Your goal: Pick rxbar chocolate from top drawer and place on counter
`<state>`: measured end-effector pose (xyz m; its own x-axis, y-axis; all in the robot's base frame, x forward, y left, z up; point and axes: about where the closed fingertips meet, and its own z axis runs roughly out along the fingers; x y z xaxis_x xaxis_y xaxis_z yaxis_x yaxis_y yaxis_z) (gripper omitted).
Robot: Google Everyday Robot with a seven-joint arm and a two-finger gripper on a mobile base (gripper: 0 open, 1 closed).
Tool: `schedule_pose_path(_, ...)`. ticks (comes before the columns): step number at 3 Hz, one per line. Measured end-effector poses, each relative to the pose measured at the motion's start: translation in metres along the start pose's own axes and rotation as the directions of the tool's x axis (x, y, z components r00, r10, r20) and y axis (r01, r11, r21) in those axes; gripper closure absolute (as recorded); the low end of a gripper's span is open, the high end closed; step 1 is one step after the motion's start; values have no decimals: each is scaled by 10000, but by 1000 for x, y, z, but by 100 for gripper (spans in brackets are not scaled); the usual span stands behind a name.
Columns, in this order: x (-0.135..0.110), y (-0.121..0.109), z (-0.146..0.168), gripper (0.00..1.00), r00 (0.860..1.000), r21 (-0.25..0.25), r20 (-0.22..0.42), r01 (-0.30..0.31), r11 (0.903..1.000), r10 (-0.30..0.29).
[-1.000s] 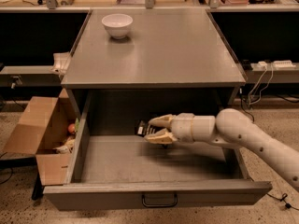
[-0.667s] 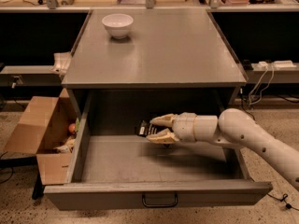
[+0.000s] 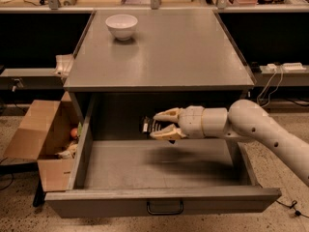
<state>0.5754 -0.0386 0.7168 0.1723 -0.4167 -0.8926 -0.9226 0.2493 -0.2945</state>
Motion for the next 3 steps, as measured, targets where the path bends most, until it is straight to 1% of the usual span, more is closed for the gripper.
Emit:
schedule_pose_path(1,-53,-17,-21,100,9959,-118,249,874,9961,-871)
schedule_pose_path(2,-102,-34,-37,100,9832,-94,268,1809,9835,-1806)
schedule_pose_path(3,-138,-58,-52,100,9684,204,126,2487,9684,-2490)
